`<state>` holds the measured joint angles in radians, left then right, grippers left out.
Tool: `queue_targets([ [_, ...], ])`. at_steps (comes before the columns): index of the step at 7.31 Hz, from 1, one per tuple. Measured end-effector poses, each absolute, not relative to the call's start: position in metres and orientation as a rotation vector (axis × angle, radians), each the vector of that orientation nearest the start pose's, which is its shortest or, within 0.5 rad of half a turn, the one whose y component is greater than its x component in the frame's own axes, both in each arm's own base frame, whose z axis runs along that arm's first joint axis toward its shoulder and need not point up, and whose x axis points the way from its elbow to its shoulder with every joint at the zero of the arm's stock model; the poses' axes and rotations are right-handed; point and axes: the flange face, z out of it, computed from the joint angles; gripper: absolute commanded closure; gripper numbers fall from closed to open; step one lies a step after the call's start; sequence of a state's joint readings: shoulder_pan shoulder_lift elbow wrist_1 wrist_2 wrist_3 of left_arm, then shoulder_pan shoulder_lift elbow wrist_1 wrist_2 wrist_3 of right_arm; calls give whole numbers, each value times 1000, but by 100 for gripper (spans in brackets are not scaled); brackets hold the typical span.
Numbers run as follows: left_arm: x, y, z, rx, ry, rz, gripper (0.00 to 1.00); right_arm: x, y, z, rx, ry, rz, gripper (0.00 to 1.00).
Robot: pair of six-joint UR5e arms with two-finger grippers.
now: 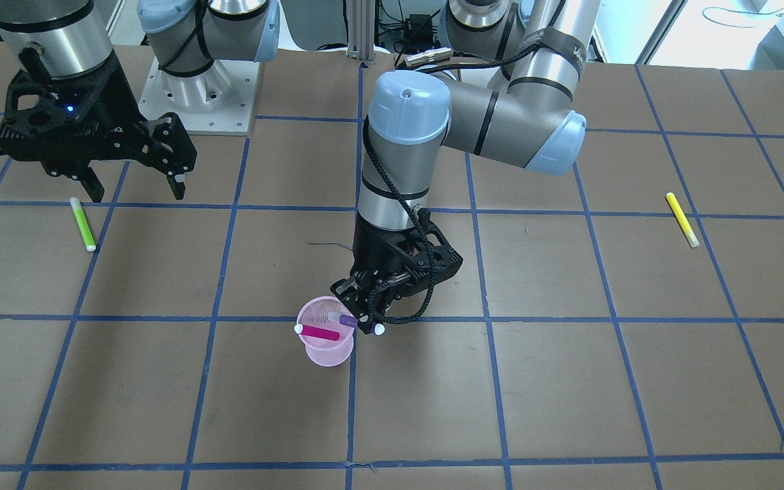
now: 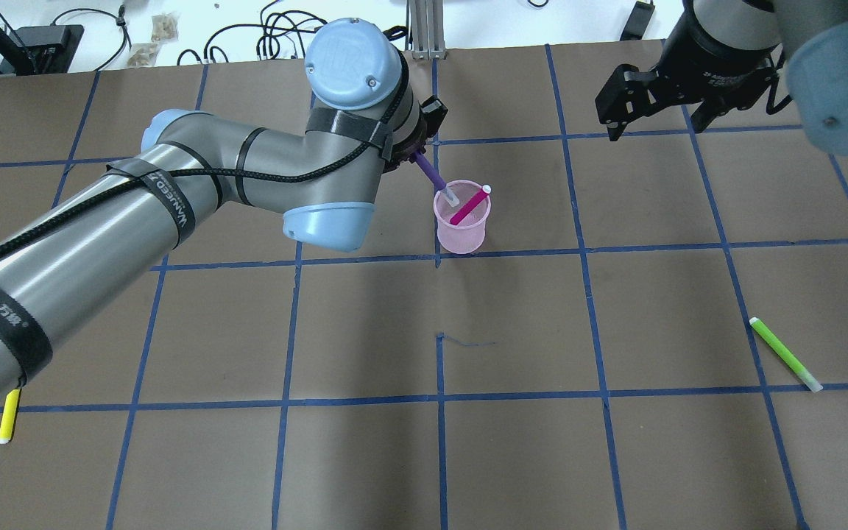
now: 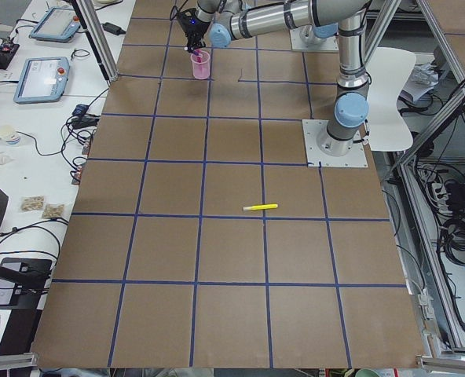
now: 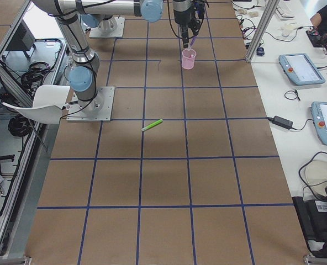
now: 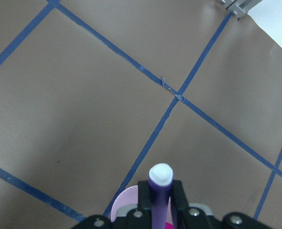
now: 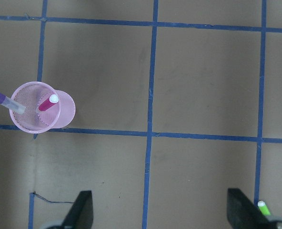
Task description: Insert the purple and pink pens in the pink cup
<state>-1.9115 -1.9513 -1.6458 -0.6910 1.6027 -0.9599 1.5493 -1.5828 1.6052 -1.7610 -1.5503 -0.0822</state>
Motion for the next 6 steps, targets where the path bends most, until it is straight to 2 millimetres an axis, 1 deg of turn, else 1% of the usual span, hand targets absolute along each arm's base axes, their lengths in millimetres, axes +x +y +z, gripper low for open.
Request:
queue_targets([
  [3,-351,-552,326,-989,3155,-608,100,124,-505,496,-101,3118,-259,0],
  [6,-361,-548,314,-988,3132,-605,100,124,-505,495,-99,3120,-253,0],
])
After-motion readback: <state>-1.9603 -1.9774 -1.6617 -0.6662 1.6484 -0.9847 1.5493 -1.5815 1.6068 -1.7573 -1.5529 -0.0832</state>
